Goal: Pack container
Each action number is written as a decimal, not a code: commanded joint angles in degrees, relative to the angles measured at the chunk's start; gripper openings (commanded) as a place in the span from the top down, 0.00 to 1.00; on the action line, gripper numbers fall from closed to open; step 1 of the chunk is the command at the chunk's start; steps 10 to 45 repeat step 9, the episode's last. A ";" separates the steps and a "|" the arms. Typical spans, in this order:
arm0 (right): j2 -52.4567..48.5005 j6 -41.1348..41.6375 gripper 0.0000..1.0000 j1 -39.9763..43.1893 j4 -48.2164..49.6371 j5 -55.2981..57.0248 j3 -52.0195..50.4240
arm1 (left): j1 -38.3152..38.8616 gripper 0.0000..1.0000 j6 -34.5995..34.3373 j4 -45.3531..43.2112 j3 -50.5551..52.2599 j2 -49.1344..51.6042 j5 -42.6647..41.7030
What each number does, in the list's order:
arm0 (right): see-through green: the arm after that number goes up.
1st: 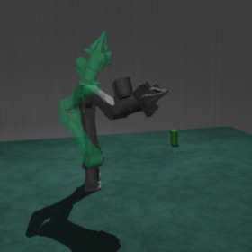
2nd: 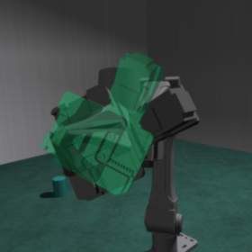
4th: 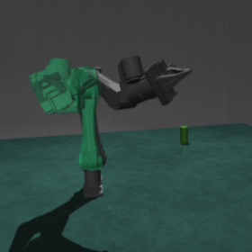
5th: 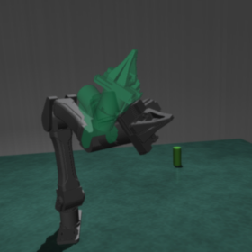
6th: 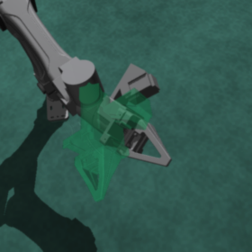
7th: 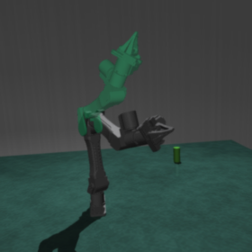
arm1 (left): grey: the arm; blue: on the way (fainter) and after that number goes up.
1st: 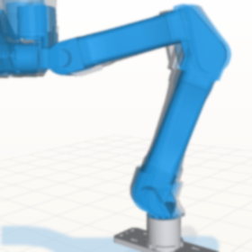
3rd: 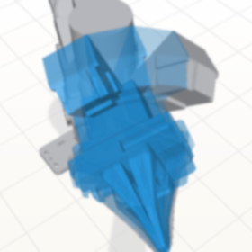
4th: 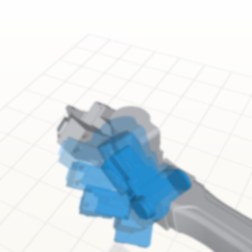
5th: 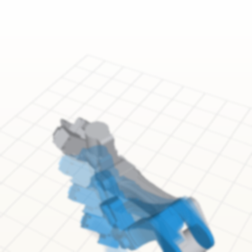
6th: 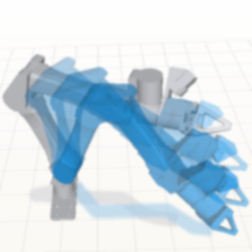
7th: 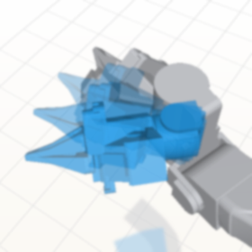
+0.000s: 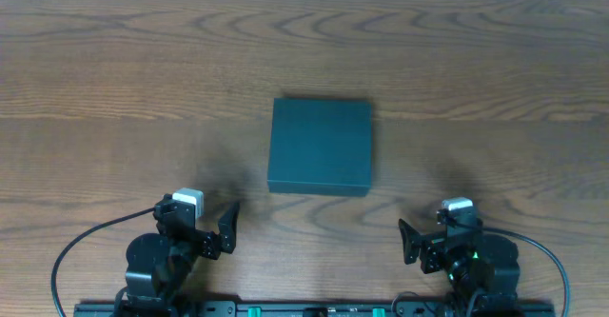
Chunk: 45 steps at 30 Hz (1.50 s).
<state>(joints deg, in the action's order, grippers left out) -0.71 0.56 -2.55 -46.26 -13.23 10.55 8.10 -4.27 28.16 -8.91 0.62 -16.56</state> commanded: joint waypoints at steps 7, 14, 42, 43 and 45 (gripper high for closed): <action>0.39 -1.05 0.01 -0.52 0.02 0.17 -0.28 | 0.09 0.05 0.00 0.07 0.96 -0.42 -0.87; 0.39 -1.05 0.01 -0.52 0.02 0.17 -0.26 | 0.09 0.05 -0.02 0.07 0.96 -0.42 -0.87; 0.39 -1.05 0.01 -0.52 0.02 0.17 -0.26 | 0.09 0.05 -0.02 0.07 0.96 -0.42 -0.87; 0.39 -1.05 0.01 -0.52 0.02 0.17 -0.26 | 0.09 0.05 -0.02 0.07 0.96 -0.42 -0.87; 0.39 -1.05 0.01 -0.52 0.02 0.17 -0.26 | 0.09 0.05 -0.02 0.07 0.96 -0.42 -0.87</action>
